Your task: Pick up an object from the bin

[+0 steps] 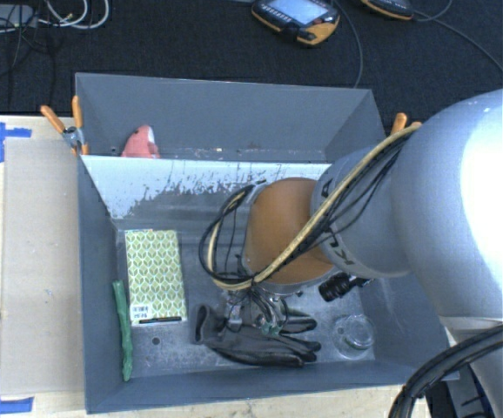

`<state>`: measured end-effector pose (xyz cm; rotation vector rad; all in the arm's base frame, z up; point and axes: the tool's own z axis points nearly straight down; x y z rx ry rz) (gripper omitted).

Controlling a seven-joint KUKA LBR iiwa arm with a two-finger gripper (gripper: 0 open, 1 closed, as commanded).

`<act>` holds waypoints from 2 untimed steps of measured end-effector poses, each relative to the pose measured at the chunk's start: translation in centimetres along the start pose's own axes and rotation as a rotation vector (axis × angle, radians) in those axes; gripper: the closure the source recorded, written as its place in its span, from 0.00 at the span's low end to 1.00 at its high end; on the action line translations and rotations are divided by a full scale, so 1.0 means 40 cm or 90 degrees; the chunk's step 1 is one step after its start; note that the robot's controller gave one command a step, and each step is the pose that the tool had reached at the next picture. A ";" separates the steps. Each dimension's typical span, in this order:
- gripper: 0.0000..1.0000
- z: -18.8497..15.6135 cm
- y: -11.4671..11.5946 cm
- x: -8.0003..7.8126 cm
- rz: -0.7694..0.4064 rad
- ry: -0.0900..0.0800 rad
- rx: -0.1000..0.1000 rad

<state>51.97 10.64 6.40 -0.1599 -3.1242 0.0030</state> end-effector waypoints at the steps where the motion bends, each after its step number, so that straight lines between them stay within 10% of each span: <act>1: 1.00 -0.007 0.000 0.001 -0.002 0.000 0.000; 2: 1.00 -0.027 -0.001 0.003 -0.001 0.002 0.000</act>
Offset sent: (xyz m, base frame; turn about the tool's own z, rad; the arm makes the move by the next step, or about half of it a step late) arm -0.0001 -0.0001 0.0482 0.0000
